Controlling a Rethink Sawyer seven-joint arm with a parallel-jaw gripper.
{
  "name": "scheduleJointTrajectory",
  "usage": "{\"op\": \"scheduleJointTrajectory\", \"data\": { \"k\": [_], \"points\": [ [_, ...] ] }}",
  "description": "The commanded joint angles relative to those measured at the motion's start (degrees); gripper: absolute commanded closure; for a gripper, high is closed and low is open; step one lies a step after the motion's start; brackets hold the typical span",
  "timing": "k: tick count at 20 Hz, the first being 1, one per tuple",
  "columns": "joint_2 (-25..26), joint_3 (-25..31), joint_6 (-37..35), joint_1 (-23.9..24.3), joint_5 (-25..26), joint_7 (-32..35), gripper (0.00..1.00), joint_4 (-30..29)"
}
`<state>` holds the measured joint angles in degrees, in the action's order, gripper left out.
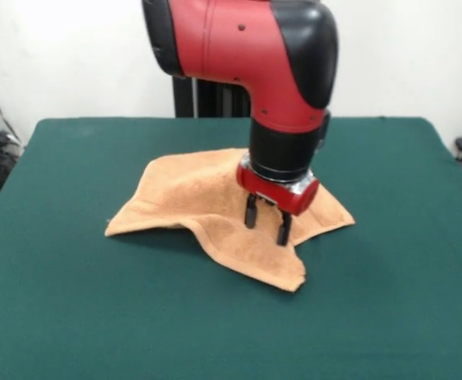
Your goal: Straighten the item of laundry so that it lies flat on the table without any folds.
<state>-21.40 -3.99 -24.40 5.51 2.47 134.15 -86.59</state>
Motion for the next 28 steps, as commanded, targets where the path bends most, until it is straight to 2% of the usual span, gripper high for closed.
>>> {"op": "scheduleJointTrajectory", "data": {
  "k": [1,11,16,23,28],
  "points": [
    [6.4,6.2,-7.9,-4.2,-5.1,7.6,0.0,4.4],
    [7.0,5.3,-9.6,-3.1,-4.3,5.7,0.0,6.4],
    [5.9,4.7,-10.6,-0.5,-2.6,3.0,0.0,6.0],
    [1.5,5.7,-16.9,8.1,-0.4,-6.0,0.0,5.9],
    [-0.8,6.6,-21.9,12.5,1.1,-9.5,0.0,8.0]
  ]
}}
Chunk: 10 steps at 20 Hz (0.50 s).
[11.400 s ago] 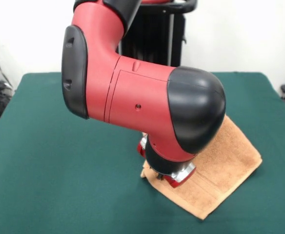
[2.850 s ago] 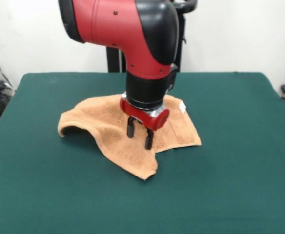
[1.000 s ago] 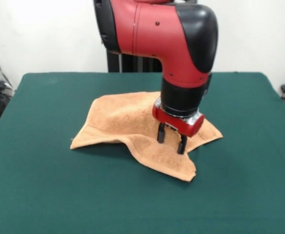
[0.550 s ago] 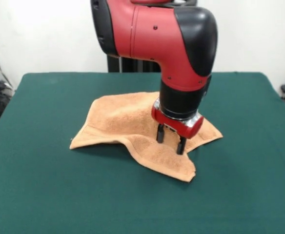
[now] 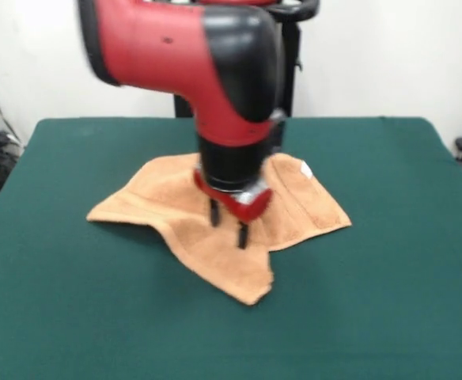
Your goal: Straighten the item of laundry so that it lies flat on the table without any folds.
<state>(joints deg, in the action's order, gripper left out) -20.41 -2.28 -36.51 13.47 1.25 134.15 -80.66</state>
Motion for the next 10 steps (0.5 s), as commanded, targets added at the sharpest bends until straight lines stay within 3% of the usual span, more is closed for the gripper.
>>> {"op": "scheduleJointTrajectory", "data": {
  "k": [1,10],
  "points": [
    [-2.1,5.1,-10.3,5.2,2.4,-9.9,0.0,2.3],
    [-3.0,7.3,-11.2,8.4,4.7,-10.4,0.0,2.3]
  ]
}}
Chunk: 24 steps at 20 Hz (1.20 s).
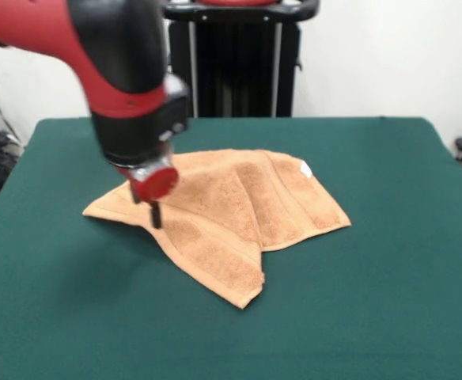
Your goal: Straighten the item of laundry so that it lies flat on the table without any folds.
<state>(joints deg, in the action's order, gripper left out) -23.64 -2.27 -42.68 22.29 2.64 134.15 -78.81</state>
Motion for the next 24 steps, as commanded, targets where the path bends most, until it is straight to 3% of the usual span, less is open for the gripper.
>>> {"op": "scheduleJointTrajectory", "data": {
  "k": [1,9,12,15,20,24],
  "points": [
    [0.2,7.5,-4.7,-0.4,3.5,-10.1,0.0,0.1],
    [0.2,7.4,2.3,-3.8,5.7,-5.2,0.0,-3.8],
    [2.1,11.9,12.3,-2.3,10.4,-12.0,0.0,-3.9],
    [3.0,13.5,15.0,-1.4,11.8,-11.6,0.0,-4.7],
    [4.9,19.4,10.0,4.2,12.7,-16.4,0.0,-4.5],
    [6.7,21.9,8.0,6.9,13.4,-16.3,0.0,-4.6]
  ]
}}
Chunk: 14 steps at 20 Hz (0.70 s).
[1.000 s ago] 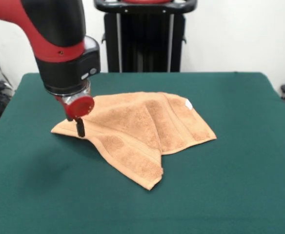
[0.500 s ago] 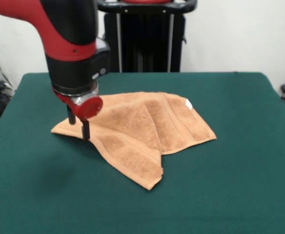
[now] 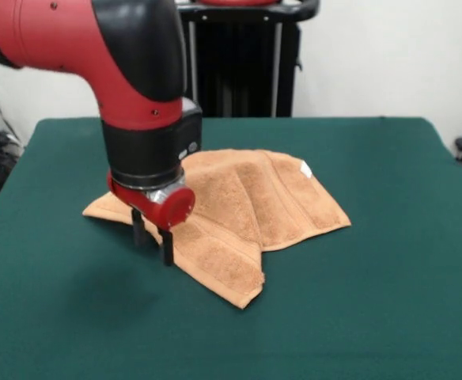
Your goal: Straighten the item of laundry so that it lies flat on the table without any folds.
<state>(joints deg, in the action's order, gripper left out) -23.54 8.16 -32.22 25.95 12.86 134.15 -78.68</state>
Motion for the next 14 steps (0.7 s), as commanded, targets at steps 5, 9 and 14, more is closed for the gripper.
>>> {"op": "scheduleJointTrajectory", "data": {
  "k": [5,9,14],
  "points": [
    [4.5,12.0,-6.1,3.8,4.1,-15.1,0.0,-5.7],
    [1.3,12.2,-7.9,3.9,4.8,-13.7,0.0,-7.4],
    [-1.7,11.9,-8.6,3.2,4.8,-11.4,0.0,-9.1]
  ]
}}
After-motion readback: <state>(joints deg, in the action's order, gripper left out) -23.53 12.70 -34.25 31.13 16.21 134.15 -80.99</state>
